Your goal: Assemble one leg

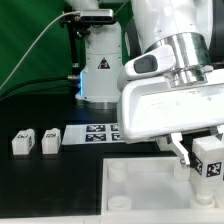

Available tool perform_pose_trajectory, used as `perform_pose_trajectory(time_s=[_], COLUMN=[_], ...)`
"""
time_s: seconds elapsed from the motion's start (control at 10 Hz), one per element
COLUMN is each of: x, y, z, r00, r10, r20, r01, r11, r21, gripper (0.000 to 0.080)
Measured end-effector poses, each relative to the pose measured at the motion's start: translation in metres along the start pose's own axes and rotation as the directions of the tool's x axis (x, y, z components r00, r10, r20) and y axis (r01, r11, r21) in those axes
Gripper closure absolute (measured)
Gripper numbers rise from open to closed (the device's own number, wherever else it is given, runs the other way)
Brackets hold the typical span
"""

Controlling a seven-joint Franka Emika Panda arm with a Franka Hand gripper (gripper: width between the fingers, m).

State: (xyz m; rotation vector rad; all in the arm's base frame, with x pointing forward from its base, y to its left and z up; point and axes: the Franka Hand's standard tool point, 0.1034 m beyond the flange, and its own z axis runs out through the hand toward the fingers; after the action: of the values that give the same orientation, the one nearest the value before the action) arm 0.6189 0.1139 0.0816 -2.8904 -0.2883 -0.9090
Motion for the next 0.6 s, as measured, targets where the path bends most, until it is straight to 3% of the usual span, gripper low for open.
perform_pose_trajectory(time_s=[0.6], x=[-0.013], y=[0.0], z=[0.01], r00=[1.0], r10=[0.005], r20=[-0.011], r01=[-0.005], r11=[1.0], r21=[-0.004], gripper=[0.0511])
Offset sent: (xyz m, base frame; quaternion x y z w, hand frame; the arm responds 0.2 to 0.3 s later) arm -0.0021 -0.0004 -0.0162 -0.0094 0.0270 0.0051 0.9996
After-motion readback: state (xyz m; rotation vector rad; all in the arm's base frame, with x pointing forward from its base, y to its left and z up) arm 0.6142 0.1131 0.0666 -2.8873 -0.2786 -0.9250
